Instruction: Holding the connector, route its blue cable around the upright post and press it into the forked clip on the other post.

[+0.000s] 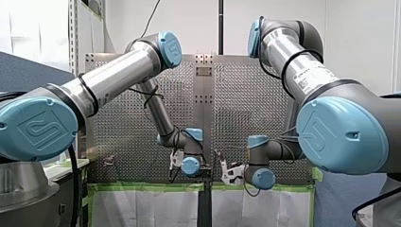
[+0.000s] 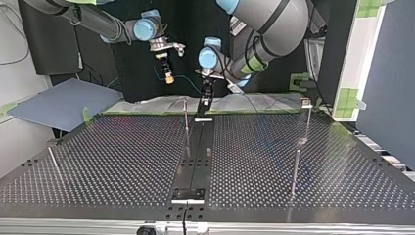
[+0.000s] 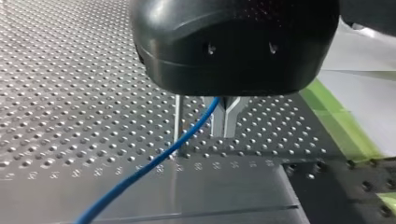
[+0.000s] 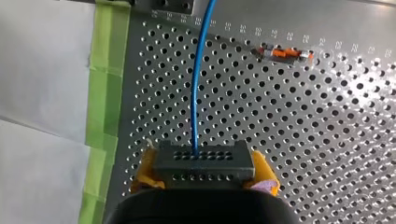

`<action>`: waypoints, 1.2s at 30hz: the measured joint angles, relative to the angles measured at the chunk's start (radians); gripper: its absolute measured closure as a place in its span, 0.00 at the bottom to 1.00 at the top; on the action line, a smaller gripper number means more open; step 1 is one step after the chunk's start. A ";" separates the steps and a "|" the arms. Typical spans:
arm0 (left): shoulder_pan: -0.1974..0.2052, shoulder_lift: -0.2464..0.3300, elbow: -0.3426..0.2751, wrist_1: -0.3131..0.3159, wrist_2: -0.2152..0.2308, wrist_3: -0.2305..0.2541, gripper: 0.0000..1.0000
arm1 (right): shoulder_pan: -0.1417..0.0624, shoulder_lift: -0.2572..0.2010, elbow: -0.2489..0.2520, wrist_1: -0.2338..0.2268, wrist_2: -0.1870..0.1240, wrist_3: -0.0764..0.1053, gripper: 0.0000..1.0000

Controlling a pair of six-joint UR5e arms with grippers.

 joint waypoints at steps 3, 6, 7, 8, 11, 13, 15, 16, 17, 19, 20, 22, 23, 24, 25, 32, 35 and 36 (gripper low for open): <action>-0.002 0.000 0.000 0.006 -0.002 -0.004 1.00 | -0.003 0.000 -0.009 0.001 -0.001 -0.002 1.00; -0.003 0.000 0.000 0.007 -0.002 -0.009 1.00 | -0.007 0.000 -0.014 -0.001 0.000 -0.003 1.00; -0.004 0.000 0.000 0.007 -0.003 -0.009 1.00 | -0.009 0.000 -0.016 -0.001 0.000 -0.003 1.00; -0.005 0.000 0.000 0.008 -0.003 -0.009 1.00 | -0.012 0.000 -0.019 -0.002 0.000 -0.004 1.00; -0.007 0.000 0.000 0.007 -0.004 -0.010 1.00 | -0.019 0.000 -0.026 0.000 0.001 -0.006 1.00; -0.010 0.000 0.000 0.007 -0.004 -0.011 1.00 | -0.023 0.000 -0.030 0.002 0.002 -0.010 1.00; -0.013 0.000 0.000 0.007 -0.004 -0.011 1.00 | -0.027 -0.001 -0.031 0.003 0.006 -0.014 1.00; -0.014 0.000 0.000 0.008 -0.004 -0.011 1.00 | -0.031 -0.003 -0.031 0.005 0.010 -0.015 1.00; -0.015 0.000 0.000 0.008 -0.004 -0.011 1.00 | -0.033 -0.004 -0.031 0.007 0.013 -0.016 1.00; -0.016 0.000 0.000 0.008 -0.004 -0.011 1.00 | -0.041 -0.011 -0.031 0.012 0.018 -0.018 1.00; -0.017 0.000 0.000 0.008 -0.004 -0.011 1.00 | -0.044 -0.014 -0.031 0.015 0.019 -0.019 1.00; -0.018 0.000 0.000 0.008 -0.004 -0.011 1.00 | -0.052 -0.023 -0.031 0.021 0.020 -0.023 1.00; -0.018 0.000 0.000 0.008 -0.004 -0.011 1.00 | -0.056 -0.027 -0.031 0.025 0.020 -0.024 1.00; -0.019 0.000 0.000 0.008 -0.004 -0.011 1.00 | -0.059 -0.030 -0.031 0.028 0.021 -0.025 1.00; -0.020 0.000 0.000 0.008 -0.004 -0.011 1.00 | -0.062 -0.034 -0.031 0.031 0.021 -0.026 1.00; -0.024 0.001 0.004 0.008 -0.003 -0.011 1.00 | -0.085 -0.063 -0.031 0.056 0.021 -0.030 1.00; -0.028 0.001 0.006 0.007 -0.003 -0.009 1.00 | -0.094 -0.069 -0.031 0.064 0.020 -0.030 1.00; -0.031 0.001 0.006 0.007 -0.003 -0.009 1.00 | -0.096 -0.069 -0.031 0.066 0.020 -0.030 1.00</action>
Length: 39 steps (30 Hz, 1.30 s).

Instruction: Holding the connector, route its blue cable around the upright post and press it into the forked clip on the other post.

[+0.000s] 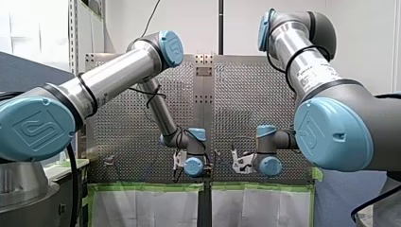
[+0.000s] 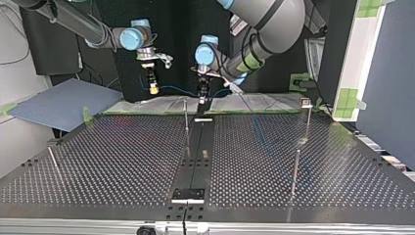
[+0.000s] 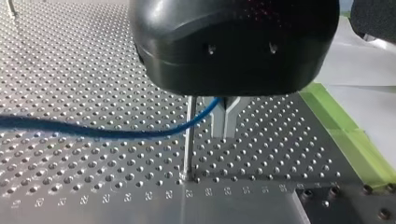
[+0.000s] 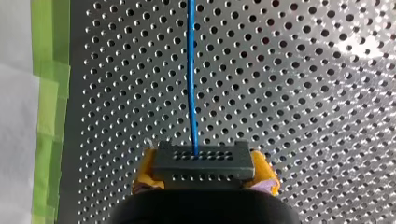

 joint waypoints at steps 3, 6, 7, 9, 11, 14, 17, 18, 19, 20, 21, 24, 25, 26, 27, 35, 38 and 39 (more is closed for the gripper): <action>-0.005 0.001 0.002 0.000 0.000 0.000 1.00 | -0.010 -0.002 0.000 0.003 -0.002 0.000 1.00; -0.008 0.001 0.013 -0.001 0.001 -0.001 1.00 | -0.020 -0.002 -0.001 0.007 -0.003 0.000 1.00; -0.008 0.001 0.018 -0.001 0.001 -0.002 1.00 | -0.025 -0.002 -0.001 0.010 -0.003 -0.001 1.00; -0.010 0.000 0.031 -0.003 0.002 -0.005 1.00 | -0.031 -0.003 -0.002 0.014 -0.003 -0.002 1.00; -0.010 0.000 0.042 -0.003 0.004 -0.012 1.00 | -0.037 -0.003 -0.004 0.019 -0.003 -0.004 1.00; -0.011 0.000 0.052 -0.001 0.006 -0.030 1.00 | -0.043 -0.003 -0.016 0.032 -0.003 -0.011 1.00; -0.010 0.000 0.057 0.002 0.006 -0.044 1.00 | -0.047 -0.003 -0.029 0.054 -0.004 -0.020 1.00; -0.009 0.000 0.059 0.002 0.005 -0.047 1.00 | -0.048 -0.003 -0.034 0.063 -0.004 -0.023 1.00; -0.008 0.000 0.060 0.002 0.004 -0.049 1.00 | -0.050 -0.003 -0.039 0.073 -0.003 -0.026 1.00; -0.007 0.000 0.061 0.001 0.003 -0.050 1.00 | -0.051 -0.003 -0.042 0.081 -0.003 -0.029 1.00; -0.006 0.000 0.063 -0.001 0.002 -0.050 1.00 | -0.053 -0.004 -0.045 0.089 -0.003 -0.032 1.00; -0.004 0.000 0.065 -0.012 -0.006 -0.051 1.00 | -0.060 -0.004 -0.054 0.111 -0.002 -0.038 1.00; -0.004 0.000 0.065 -0.017 -0.010 -0.051 1.00 | -0.064 -0.004 -0.057 0.121 -0.002 -0.040 1.00; -0.003 0.000 0.065 -0.021 -0.016 -0.051 1.00 | -0.067 -0.004 -0.058 0.128 -0.002 -0.040 1.00; -0.002 0.000 0.066 -0.027 -0.024 -0.052 1.00 | -0.070 -0.004 -0.059 0.134 -0.002 -0.041 1.00; 0.010 0.000 0.075 -0.082 -0.065 -0.054 1.00 | -0.089 -0.004 -0.060 0.157 -0.001 -0.038 1.00; 0.017 0.000 0.079 -0.097 -0.063 -0.052 1.00 | -0.095 -0.003 -0.060 0.148 -0.002 -0.038 1.00; 0.020 0.000 0.081 -0.101 -0.061 -0.050 1.00 | -0.096 -0.003 -0.060 0.145 -0.002 -0.038 1.00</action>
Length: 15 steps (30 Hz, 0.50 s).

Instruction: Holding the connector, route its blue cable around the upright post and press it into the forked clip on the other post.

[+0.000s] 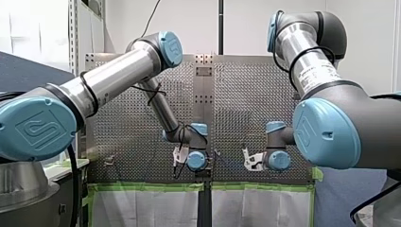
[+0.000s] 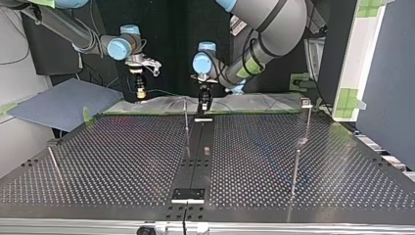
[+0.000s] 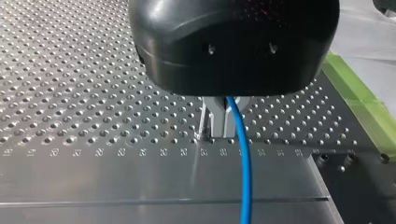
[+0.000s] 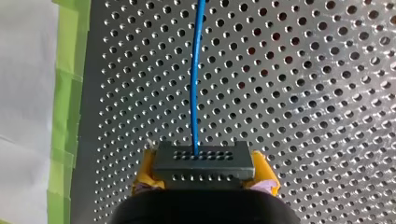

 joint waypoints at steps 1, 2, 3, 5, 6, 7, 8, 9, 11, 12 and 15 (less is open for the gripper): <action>0.002 0.000 0.001 -0.002 0.002 0.001 1.00 | -0.001 0.000 0.000 -0.003 0.000 0.000 1.00; 0.005 0.000 0.002 -0.003 0.004 0.003 1.00 | -0.002 0.000 0.000 -0.006 0.000 0.000 1.00; 0.008 0.000 0.002 -0.005 0.005 0.004 1.00 | -0.003 0.000 0.000 -0.008 0.000 0.000 1.00; 0.014 0.000 0.002 -0.007 0.009 0.005 1.00 | -0.005 0.000 0.000 -0.010 -0.001 0.000 1.00; 0.018 0.000 0.002 -0.009 0.012 0.006 1.00 | -0.005 0.000 0.000 -0.010 -0.001 0.000 1.00; 0.020 0.000 0.002 -0.011 0.015 0.007 1.00 | -0.006 0.000 0.000 -0.010 -0.001 0.000 1.00; 0.022 0.000 0.002 -0.012 0.018 0.007 1.00 | -0.007 0.000 0.000 -0.010 -0.001 -0.001 1.00; 0.025 0.000 0.003 -0.013 0.022 0.007 1.00 | -0.007 0.000 0.000 -0.011 -0.002 -0.001 1.00; 0.029 0.000 0.003 -0.014 0.031 0.008 1.00 | -0.010 0.000 0.000 -0.016 -0.002 -0.001 1.00; 0.032 0.000 0.004 -0.013 0.039 0.007 1.00 | -0.012 0.000 0.000 -0.019 -0.002 0.000 1.00; 0.040 0.000 0.006 -0.014 0.058 0.005 1.00 | -0.018 -0.001 0.000 -0.024 -0.002 0.002 1.00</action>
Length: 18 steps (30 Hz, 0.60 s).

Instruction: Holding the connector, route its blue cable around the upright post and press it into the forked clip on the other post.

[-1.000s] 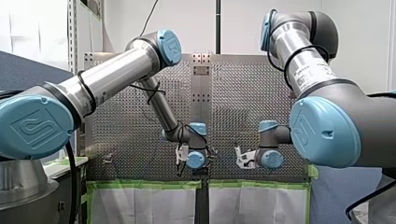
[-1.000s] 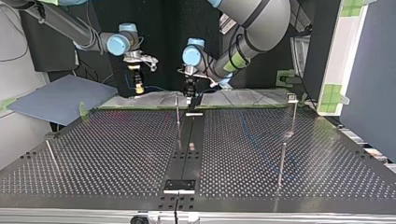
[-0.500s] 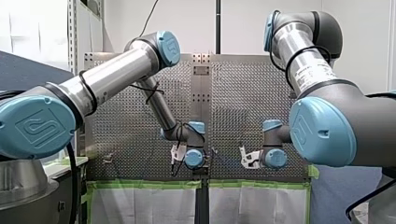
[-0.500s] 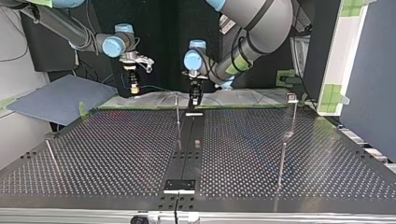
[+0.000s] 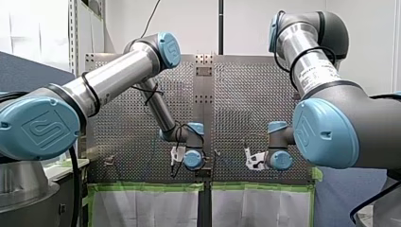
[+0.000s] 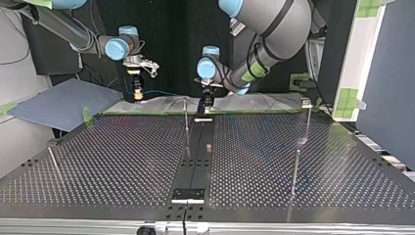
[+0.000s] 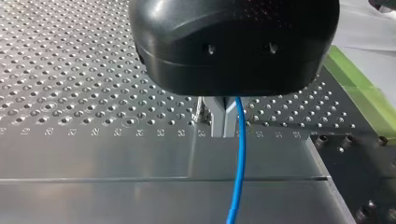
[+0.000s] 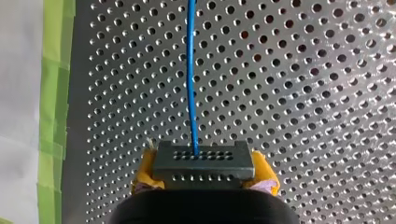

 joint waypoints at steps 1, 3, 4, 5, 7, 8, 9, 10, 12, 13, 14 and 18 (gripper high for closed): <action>0.002 0.000 0.000 0.000 0.005 -0.001 1.00 | -0.002 0.000 0.000 -0.001 0.000 0.002 1.00; 0.008 0.000 0.001 0.000 0.015 -0.002 1.00 | -0.005 0.000 0.000 -0.002 0.000 0.006 1.00; 0.010 0.000 0.001 0.000 0.019 -0.002 1.00 | -0.006 0.000 0.000 -0.003 0.000 0.008 1.00; 0.012 0.000 0.002 0.000 0.022 -0.003 1.00 | -0.007 0.000 0.000 -0.004 -0.001 0.010 1.00; 0.016 0.000 0.004 -0.001 0.028 -0.003 1.00 | -0.011 0.000 0.000 -0.006 -0.002 0.013 1.00; 0.017 0.000 0.005 -0.001 0.030 -0.003 1.00 | -0.012 0.000 -0.001 -0.006 -0.002 0.013 1.00; 0.020 0.000 0.007 -0.003 0.035 -0.003 1.00 | -0.014 0.000 -0.002 -0.007 -0.002 0.014 1.00; 0.022 0.000 0.008 -0.005 0.040 -0.003 1.00 | -0.015 0.000 -0.003 -0.007 -0.003 0.014 1.00; 0.028 0.000 0.012 -0.009 0.052 -0.003 1.00 | -0.017 0.000 -0.005 -0.008 -0.004 0.014 1.00; 0.032 0.000 0.013 -0.010 0.058 -0.003 1.00 | -0.018 0.000 -0.007 -0.008 -0.005 0.014 1.00; 0.035 0.000 0.015 -0.012 0.065 -0.003 1.00 | -0.018 0.000 -0.009 -0.008 -0.005 0.014 1.00; 0.053 0.000 0.032 -0.028 0.094 -0.004 1.00 | -0.020 0.000 -0.018 -0.012 -0.010 0.014 1.00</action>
